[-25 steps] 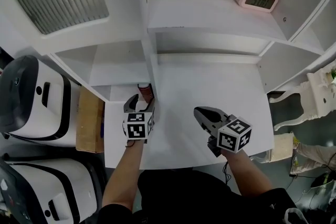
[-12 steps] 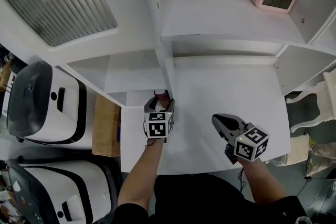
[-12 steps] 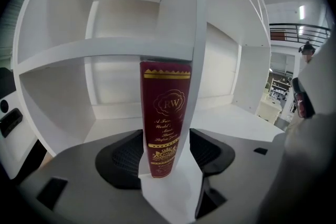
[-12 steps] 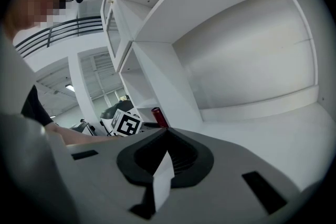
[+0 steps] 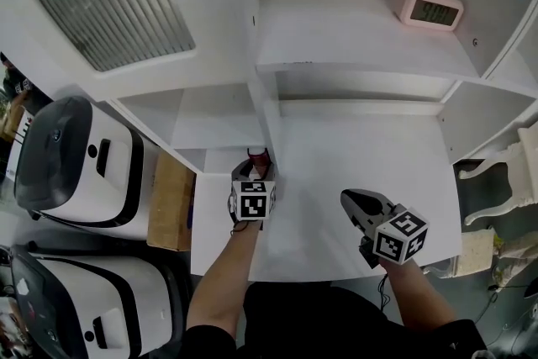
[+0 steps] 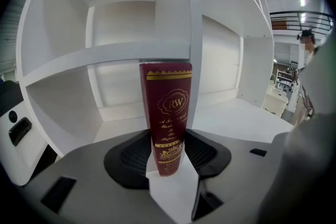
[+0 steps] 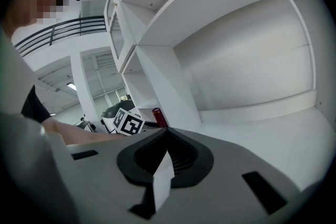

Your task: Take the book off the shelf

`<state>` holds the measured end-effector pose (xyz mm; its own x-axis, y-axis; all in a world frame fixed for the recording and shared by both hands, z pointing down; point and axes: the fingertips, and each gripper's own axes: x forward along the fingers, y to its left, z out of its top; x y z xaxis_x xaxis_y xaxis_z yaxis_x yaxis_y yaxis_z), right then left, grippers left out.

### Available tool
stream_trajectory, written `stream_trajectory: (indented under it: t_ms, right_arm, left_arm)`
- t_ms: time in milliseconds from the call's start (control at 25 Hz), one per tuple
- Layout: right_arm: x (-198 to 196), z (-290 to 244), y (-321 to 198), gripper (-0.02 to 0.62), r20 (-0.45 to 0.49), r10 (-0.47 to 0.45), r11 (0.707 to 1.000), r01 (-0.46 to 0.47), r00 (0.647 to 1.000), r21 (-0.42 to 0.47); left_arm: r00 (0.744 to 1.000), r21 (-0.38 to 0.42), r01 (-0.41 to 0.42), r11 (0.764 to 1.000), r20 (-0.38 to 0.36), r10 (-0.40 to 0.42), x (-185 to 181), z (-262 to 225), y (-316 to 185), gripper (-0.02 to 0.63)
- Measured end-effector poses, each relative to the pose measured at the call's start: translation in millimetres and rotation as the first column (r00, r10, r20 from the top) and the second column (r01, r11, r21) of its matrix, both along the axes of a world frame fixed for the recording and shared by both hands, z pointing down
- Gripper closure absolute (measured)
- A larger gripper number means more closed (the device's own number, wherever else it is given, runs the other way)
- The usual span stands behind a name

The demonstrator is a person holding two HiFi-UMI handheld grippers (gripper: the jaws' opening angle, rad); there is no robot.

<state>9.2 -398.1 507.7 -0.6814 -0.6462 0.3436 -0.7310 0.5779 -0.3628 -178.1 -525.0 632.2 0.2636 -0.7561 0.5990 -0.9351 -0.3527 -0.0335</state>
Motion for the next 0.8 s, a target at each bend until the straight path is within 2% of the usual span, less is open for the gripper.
stream_trajectory:
  t_ms: [200,400,640,800]
  right_arm:
    - [2.2,-5.6,6.8,0.581,0.011,-0.009,1.0,0.009,1.0,0.016]
    - [7.7,-2.6,15.1,0.581,0.011,-0.007,1.0,0.007,1.0,0.014]
    - [24.5,7.6,24.7,0.581,-0.011,0.026,1.0,-0.027,1.0,-0.012]
    - [29.8,12.6,30.0,0.581,-0.014,0.044,0.999,-0.044,0.999,-0.032]
  left_arm:
    - [1.0,-0.005,0.007,1.0,-0.014,-0.007,0.9,-4.7,13.0,0.4]
    - [0.997,0.003,0.07,0.998,0.008,-0.07,-12.9,-2.7,26.2,0.394]
    - [0.994,-0.014,0.09,0.996,-0.056,-0.09,-10.1,8.4,27.7,0.337]
    - [0.997,-0.052,0.063,0.997,-0.035,-0.065,-2.1,21.3,19.6,0.31]
